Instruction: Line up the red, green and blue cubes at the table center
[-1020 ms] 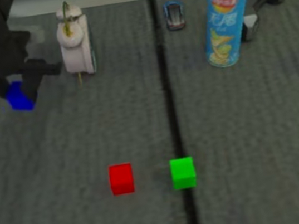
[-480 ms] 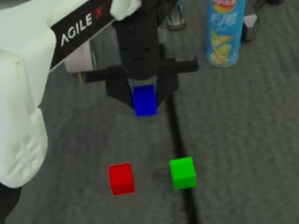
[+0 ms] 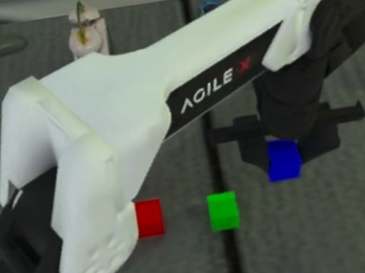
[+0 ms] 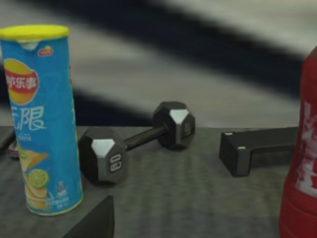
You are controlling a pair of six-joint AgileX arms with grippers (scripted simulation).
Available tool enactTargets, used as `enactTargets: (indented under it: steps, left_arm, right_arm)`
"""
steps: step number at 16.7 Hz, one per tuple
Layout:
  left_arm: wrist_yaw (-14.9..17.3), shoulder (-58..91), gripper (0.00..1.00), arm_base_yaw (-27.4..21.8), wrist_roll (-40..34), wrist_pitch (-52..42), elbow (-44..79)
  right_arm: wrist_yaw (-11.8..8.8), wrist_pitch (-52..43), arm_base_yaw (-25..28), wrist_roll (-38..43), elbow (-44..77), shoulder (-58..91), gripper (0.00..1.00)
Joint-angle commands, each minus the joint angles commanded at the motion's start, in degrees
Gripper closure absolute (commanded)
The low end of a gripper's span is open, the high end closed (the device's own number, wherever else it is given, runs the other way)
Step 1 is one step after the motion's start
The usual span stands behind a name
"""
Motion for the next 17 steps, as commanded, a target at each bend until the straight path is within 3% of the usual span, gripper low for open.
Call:
enactTargets:
  steps: [6, 13, 17]
  left_arm:
    - [0.02, -0.18, 1.0, 0.01, 0.05, 1.07, -1.08]
    - [0.04, 0.28, 1.0, 0.1, 0.04, 14.26, -13.85]
    - [0.0, 0.37, 1.0, 0.04, 0.04, 15.58, -15.16]
  right_arm:
    - [0.0, 0.0, 0.0, 0.0, 0.0, 0.0, 0.0]
    - [0.0, 0.0, 0.0, 0.0, 0.0, 0.0, 0.0]
    - [0.0, 0.0, 0.0, 0.0, 0.0, 0.0, 0.0]
